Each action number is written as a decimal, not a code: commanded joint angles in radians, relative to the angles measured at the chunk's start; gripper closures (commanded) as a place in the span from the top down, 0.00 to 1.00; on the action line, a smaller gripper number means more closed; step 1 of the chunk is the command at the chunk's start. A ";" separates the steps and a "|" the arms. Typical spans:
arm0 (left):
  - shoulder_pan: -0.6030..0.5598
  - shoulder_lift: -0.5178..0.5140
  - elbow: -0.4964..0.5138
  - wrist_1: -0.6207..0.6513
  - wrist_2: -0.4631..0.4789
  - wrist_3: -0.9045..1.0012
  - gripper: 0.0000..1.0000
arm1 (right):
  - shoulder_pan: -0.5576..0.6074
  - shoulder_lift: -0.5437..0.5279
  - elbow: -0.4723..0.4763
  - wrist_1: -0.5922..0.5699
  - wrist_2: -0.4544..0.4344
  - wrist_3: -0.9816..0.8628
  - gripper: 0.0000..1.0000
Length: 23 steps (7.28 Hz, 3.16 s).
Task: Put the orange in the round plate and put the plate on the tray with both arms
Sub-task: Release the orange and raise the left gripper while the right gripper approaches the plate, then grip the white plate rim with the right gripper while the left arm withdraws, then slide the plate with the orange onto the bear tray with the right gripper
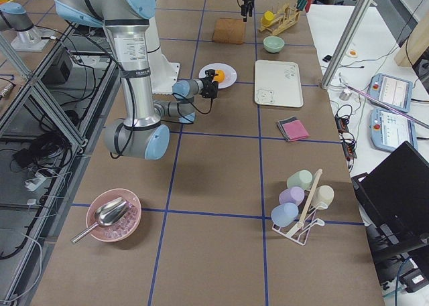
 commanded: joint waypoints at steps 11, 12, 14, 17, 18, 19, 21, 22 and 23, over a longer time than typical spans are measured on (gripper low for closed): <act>-0.062 0.034 -0.005 -0.004 -0.068 0.034 0.99 | -0.020 0.085 -0.090 0.008 -0.042 0.043 0.00; -0.062 0.034 -0.005 -0.004 -0.068 0.034 0.99 | -0.017 0.085 -0.087 0.011 -0.042 0.042 0.00; -0.062 0.034 -0.005 -0.002 -0.068 0.034 0.99 | -0.015 0.085 -0.085 0.011 -0.050 0.042 0.05; -0.083 0.036 -0.005 -0.002 -0.068 0.034 0.99 | 0.034 0.100 -0.073 0.006 -0.088 0.043 0.00; -0.089 0.037 -0.007 -0.001 -0.068 0.034 0.99 | 0.083 0.117 -0.082 0.002 -0.090 0.046 0.00; -0.106 0.051 -0.010 -0.002 -0.068 0.034 0.99 | 0.145 0.178 -0.132 -0.015 -0.090 0.086 0.00; -0.131 0.089 -0.039 -0.002 -0.068 0.035 0.99 | 0.257 0.340 -0.282 -0.195 -0.088 0.184 0.01; -0.142 0.096 -0.059 0.001 -0.066 0.035 0.99 | 0.301 0.438 -0.386 -0.242 -0.088 0.216 0.01; -0.152 0.097 -0.059 0.002 -0.066 0.035 0.99 | 0.318 0.459 -0.436 -0.273 -0.087 0.249 0.01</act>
